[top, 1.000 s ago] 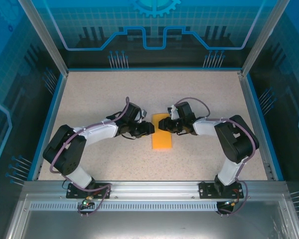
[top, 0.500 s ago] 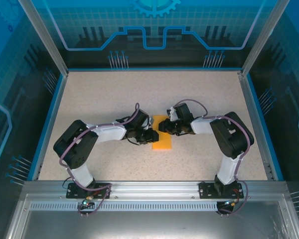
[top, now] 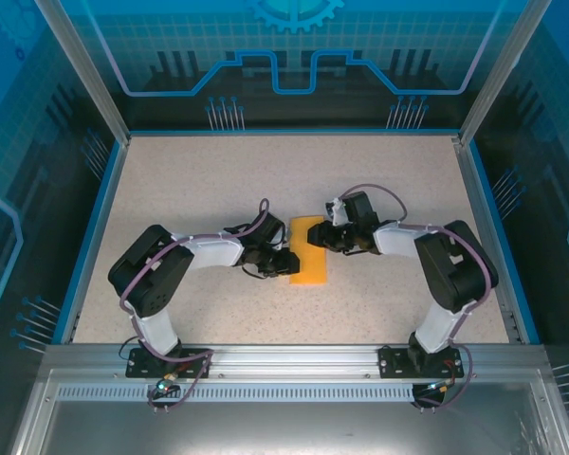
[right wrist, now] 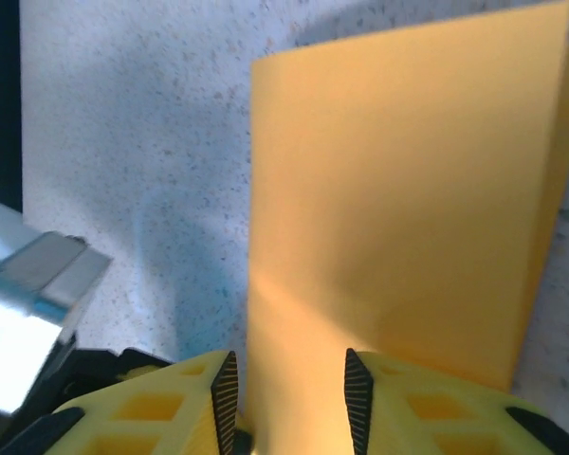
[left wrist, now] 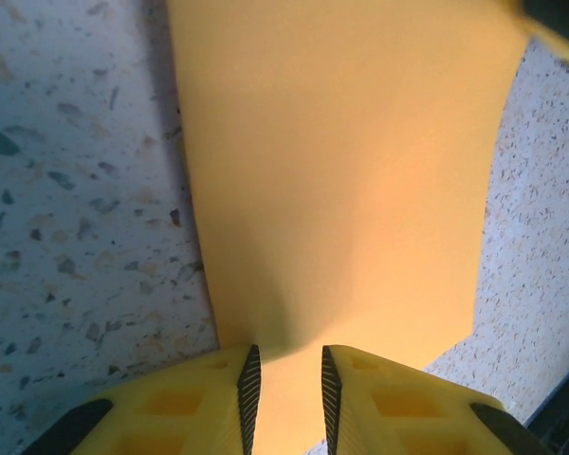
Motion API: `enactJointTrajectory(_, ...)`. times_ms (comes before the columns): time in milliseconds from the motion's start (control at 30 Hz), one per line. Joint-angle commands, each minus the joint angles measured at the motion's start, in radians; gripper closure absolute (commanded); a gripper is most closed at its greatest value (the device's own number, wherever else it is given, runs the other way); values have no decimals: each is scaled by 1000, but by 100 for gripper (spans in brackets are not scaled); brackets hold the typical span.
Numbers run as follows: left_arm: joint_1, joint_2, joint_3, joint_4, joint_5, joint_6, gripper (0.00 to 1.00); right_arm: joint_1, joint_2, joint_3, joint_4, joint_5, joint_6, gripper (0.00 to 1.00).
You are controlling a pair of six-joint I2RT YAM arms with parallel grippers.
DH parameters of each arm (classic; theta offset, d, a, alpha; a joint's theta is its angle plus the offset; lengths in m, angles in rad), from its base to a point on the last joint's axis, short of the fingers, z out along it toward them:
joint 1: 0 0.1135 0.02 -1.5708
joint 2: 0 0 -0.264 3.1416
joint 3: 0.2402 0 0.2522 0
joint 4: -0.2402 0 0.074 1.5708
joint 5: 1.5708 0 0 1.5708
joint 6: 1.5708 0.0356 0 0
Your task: Fold a paper plane with a square sheet of paper (pick it up from the middle)
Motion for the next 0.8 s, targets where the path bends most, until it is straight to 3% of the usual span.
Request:
enactJointTrajectory(0, -1, 21, 35, -42, -26, 30, 73, -25, -92, -44, -98, -20, -62, 60)
enactJointTrajectory(333, -2, 8, 81, -91, -24, 42, 73, -32, -269, -175, -294, -26, -125, 52)
enactJointTrajectory(767, 9, 42, 171, -142, -23, 77, 72, -1, -259, -231, -244, -92, -93, 53)
